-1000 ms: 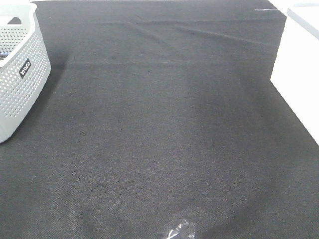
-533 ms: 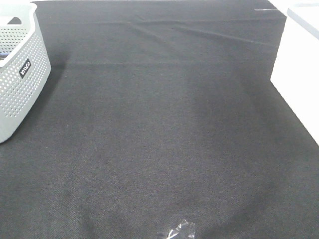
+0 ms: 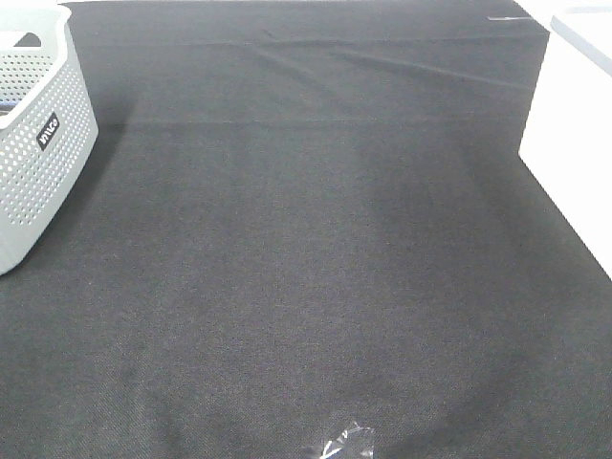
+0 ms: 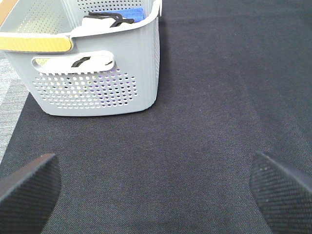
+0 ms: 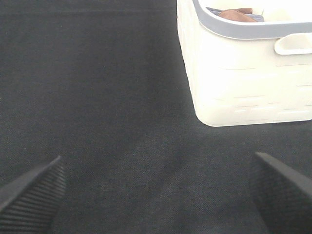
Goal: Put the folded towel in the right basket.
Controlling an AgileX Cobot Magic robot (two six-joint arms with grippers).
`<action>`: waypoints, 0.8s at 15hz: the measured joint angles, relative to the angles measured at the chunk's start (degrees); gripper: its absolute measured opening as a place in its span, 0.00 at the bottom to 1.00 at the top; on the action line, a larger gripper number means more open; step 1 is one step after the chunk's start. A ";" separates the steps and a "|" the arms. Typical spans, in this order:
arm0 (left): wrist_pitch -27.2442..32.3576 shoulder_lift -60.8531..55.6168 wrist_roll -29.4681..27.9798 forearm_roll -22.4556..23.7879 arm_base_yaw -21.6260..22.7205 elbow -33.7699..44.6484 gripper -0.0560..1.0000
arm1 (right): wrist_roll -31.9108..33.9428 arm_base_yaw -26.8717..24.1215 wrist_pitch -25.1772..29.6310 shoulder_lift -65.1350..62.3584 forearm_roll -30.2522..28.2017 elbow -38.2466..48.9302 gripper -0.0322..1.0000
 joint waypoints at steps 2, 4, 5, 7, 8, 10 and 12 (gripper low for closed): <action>0.00 0.00 0.00 0.00 0.00 0.00 0.98 | 0.00 0.00 0.00 0.00 0.00 0.00 0.98; 0.00 0.00 0.00 0.00 0.00 0.00 0.98 | 0.00 0.00 0.00 0.00 0.00 0.00 0.98; 0.00 0.00 0.00 0.00 0.00 0.00 0.98 | 0.00 0.00 0.00 0.00 0.00 0.00 0.98; 0.00 0.00 0.00 0.00 0.00 0.00 0.98 | 0.00 0.00 0.00 0.00 0.00 0.00 0.98; 0.00 0.00 0.00 0.00 0.00 0.00 0.98 | 0.00 0.00 0.00 0.00 0.00 0.00 0.98; 0.00 0.00 0.00 0.00 0.00 0.00 0.98 | 0.00 -2.12 0.00 0.00 0.06 0.00 0.98; 0.00 0.00 0.00 0.00 0.00 0.00 0.98 | 0.00 -5.61 0.00 0.00 0.17 0.00 0.98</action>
